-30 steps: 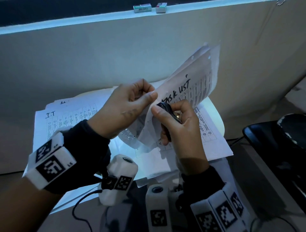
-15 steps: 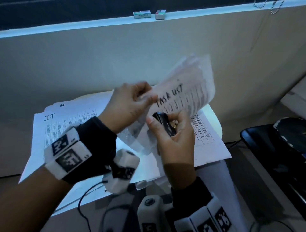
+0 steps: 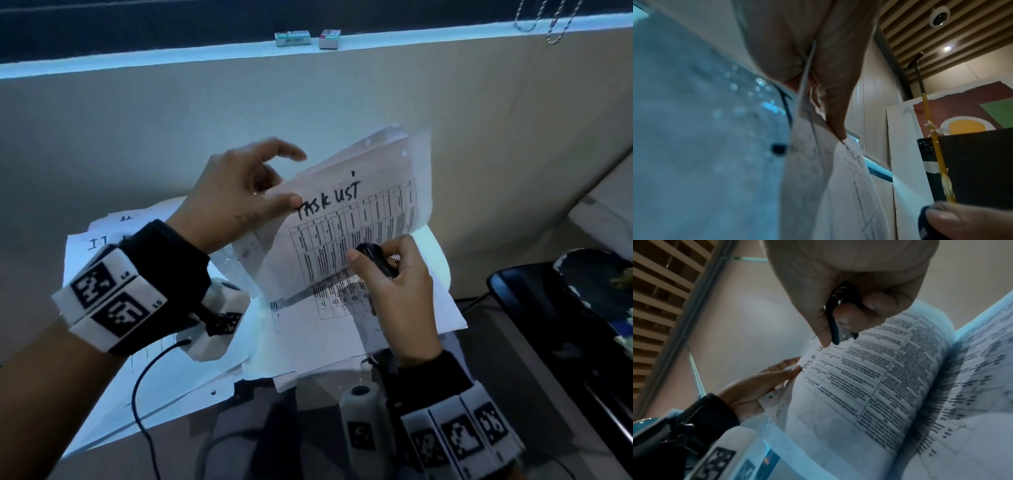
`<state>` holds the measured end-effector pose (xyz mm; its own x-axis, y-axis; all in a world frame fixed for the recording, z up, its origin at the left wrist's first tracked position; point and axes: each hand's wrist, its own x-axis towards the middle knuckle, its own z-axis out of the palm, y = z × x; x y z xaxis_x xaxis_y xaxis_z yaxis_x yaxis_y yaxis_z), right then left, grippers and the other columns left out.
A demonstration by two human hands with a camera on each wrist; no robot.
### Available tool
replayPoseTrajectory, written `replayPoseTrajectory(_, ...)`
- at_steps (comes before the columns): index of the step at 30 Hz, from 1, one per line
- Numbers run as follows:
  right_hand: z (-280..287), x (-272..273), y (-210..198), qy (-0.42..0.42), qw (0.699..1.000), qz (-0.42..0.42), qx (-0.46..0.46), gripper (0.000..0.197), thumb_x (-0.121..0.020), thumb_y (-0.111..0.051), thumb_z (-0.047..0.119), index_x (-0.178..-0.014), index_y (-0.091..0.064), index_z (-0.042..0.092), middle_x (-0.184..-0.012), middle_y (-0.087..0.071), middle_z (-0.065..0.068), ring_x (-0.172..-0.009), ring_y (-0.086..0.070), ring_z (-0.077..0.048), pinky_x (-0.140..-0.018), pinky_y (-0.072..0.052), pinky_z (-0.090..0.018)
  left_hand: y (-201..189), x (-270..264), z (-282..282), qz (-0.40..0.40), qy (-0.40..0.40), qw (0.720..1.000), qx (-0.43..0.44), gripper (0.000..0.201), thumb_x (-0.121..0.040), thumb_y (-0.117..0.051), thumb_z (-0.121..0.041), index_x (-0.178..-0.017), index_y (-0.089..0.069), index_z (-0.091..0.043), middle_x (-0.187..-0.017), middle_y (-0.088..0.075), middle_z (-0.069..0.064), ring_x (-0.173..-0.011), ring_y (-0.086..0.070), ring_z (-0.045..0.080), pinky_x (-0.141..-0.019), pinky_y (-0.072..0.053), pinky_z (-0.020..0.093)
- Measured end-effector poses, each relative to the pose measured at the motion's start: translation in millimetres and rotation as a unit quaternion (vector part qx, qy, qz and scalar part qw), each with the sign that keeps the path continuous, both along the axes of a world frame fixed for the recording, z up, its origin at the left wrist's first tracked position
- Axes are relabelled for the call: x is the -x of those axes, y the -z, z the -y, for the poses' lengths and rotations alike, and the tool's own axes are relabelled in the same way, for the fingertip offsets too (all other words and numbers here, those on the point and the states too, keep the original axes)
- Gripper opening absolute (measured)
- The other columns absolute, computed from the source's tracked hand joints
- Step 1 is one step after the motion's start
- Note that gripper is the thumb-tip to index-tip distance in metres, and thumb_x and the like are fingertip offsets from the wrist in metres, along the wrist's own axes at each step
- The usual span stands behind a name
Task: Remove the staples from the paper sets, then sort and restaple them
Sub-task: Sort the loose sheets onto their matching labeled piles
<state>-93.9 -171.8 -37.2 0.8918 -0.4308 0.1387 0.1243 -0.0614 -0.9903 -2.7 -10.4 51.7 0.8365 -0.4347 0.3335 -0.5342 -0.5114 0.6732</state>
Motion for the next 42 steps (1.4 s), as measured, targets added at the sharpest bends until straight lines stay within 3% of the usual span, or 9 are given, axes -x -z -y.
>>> replayPoseTrajectory(5, 9, 3, 6, -0.025, 1.0, 0.001, -0.015, 0.028, -0.08, -0.07, 0.024, -0.088, -0.045, 0.014, -0.07, -0.055, 0.007, -0.05, -0.048, 0.0, -0.049, -0.04, -0.011, -3, -4, -7, -0.038, 0.022, 0.999, 0.02, 0.046, -0.064, -0.069, -0.026, -0.109, -0.06, -0.023, -0.085, -0.069, 0.013, -0.078, -0.065, 0.027, -0.071, -0.052, 0.031)
replayPoseTrajectory(11, 44, -2, 1, -0.099, 0.995, 0.008, -0.022, 0.032, -0.081, -0.062, 0.043, -0.105, -0.045, 0.029, -0.084, -0.058, 0.006, -0.061, -0.059, -0.001, -0.057, -0.045, -0.011, -8, -10, -16, -0.104, 0.075, 0.991, 0.049, 0.035, -0.069, -0.071, -0.018, -0.098, -0.061, -0.035, -0.08, -0.067, -0.006, -0.077, -0.062, 0.006, -0.069, -0.053, 0.018)
replayPoseTrajectory(15, 72, -20, -11, -0.079, 0.995, 0.027, -0.056, 0.033, -0.078, -0.067, 0.021, -0.096, -0.042, 0.032, -0.086, -0.048, 0.005, -0.058, -0.052, 0.002, -0.048, -0.046, -0.016, -17, -10, -19, -0.121, 0.08, 0.988, 0.057, 0.031, -0.068, -0.061, -0.014, -0.094, -0.063, -0.031, -0.078, -0.068, -0.01, -0.074, -0.063, -0.001, -0.064, -0.049, 0.011)
replayPoseTrajectory(20, 83, -50, -46, -0.005, 0.995, 0.092, 0.035, 0.035, -0.067, -0.07, 0.028, -0.082, -0.039, 0.024, -0.077, -0.045, 0.004, -0.054, -0.043, 0.004, -0.048, -0.038, -0.01, -26, -10, -24, -0.137, 0.105, 0.983, 0.065, 0.033, -0.067, -0.053, -0.007, -0.088, -0.066, -0.028, -0.076, -0.067, -0.005, -0.069, -0.067, 0.002, -0.062, -0.053, 0.014)
replayPoseTrajectory(27, 74, -88, -68, -0.139, 0.985, 0.093, 0.038, 0.032, -0.079, -0.064, -0.007, -0.077, -0.042, 0.016, -0.067, -0.045, 0.001, -0.042, -0.042, -0.002, -0.042, -0.036, -0.015, -38, -10, -32, -0.175, 0.149, 0.972, 0.042, 0.041, -0.066, -0.055, -0.003, -0.082, -0.072, -0.037, -0.083, -0.071, -0.004, -0.079, -0.065, 0.007, -0.076, -0.053, 0.019)
replayPoseTrajectory(29, 71, -92, -67, -0.13, 0.987, 0.098, 0.02, 0.033, -0.08, -0.062, -0.009, -0.076, -0.041, 0.016, -0.067, -0.043, 0.0, -0.044, -0.04, -0.003, -0.042, -0.035, -0.016, -39, -15, -41, -0.166, 0.129, 0.976, 0.056, 0.033, -0.061, -0.072, -0.012, -0.087, -0.072, -0.032, -0.083, -0.071, -0.002, -0.078, -0.064, 0.01, -0.074, -0.053, 0.017)
replayPoseTrajectory(34, 69, -100, -67, -0.08, 0.988, 0.116, -0.061, 0.034, -0.078, -0.063, -0.006, -0.076, -0.038, 0.017, -0.07, -0.043, 0.0, -0.05, -0.043, -0.005, -0.044, -0.036, -0.017, -3, -14, -75, -0.171, 0.037, 0.967, 0.187, 0.077, -0.029, -0.091, -0.048, -0.094, -0.067, -0.016, -0.09, -0.074, 0.001, -0.084, -0.07, 0.012, -0.071, -0.054, 0.018)
replayPoseTrajectory(40, 57, -104, -87, -0.064, 0.974, 0.165, -0.145, 0.032, -0.078, -0.06, -0.007, -0.077, -0.037, 0.016, -0.048, -0.049, 0.014, -0.04, -0.041, -0.002, -0.04, -0.034, -0.016, 40, 6, -30, -0.093, -0.07, 0.953, 0.28, 0.036, -0.073, -0.077, -0.015, -0.106, -0.061, -0.012, -0.099, -0.071, -0.007, -0.09, -0.067, 0.005, -0.088, -0.053, 0.026)
replayPoseTrajectory(42, 55, -99, -103, -0.072, 0.971, 0.19, -0.128, 0.028, -0.073, -0.062, 0.002, -0.077, -0.037, 0.016, -0.049, -0.049, 0.014, -0.041, -0.041, -0.002, -0.04, -0.035, -0.016, 24, 1, -28, -0.034, -0.107, 0.944, 0.312, 0.026, -0.082, -0.065, -0.003, -0.107, -0.06, -0.004, -0.087, -0.071, -0.01, -0.078, -0.067, 0.0, -0.075, -0.055, 0.019)
